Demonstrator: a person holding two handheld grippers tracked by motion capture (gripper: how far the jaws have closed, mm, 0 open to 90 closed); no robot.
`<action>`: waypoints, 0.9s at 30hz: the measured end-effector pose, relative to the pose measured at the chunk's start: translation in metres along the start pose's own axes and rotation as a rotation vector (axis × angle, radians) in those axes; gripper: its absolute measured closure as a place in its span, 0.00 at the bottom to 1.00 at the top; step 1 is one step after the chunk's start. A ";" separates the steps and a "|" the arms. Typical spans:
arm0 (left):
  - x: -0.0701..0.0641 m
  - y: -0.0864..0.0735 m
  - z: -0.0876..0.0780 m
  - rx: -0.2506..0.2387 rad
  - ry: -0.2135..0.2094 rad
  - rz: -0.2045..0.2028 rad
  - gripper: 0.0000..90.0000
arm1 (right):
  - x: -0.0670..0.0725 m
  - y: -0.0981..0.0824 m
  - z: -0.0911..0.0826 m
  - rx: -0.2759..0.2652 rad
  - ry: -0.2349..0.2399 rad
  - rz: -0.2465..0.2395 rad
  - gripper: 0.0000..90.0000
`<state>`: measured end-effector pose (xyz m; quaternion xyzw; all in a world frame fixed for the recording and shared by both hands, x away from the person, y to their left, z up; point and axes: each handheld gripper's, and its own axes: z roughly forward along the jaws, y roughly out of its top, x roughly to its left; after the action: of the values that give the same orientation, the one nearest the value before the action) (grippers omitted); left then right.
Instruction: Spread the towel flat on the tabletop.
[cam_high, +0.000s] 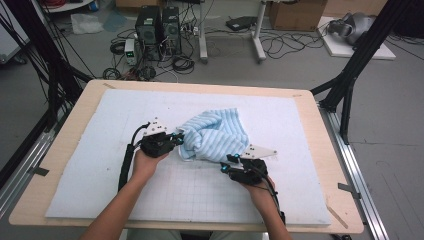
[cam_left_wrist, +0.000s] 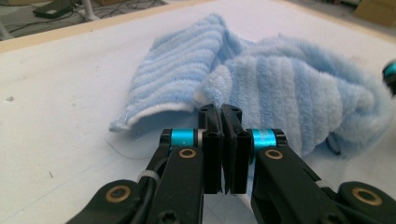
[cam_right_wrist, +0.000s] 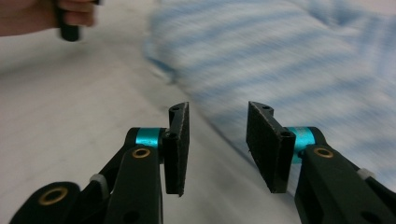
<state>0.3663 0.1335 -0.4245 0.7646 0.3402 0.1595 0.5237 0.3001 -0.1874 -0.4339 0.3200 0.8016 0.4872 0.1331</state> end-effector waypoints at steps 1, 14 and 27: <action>0.000 0.000 0.000 0.002 0.001 -0.002 0.96 | 0.005 0.002 0.002 -0.002 0.035 -0.011 0.68; 0.004 -0.001 -0.004 0.011 0.016 -0.005 0.96 | 0.018 0.018 0.060 0.133 0.024 -0.088 0.64; 0.008 -0.003 -0.006 0.014 0.014 0.000 0.96 | 0.003 0.029 0.077 0.220 -0.117 -0.164 0.72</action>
<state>0.3671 0.1441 -0.4258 0.7672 0.3447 0.1623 0.5160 0.3498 -0.1226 -0.4467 0.2939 0.8644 0.3646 0.1830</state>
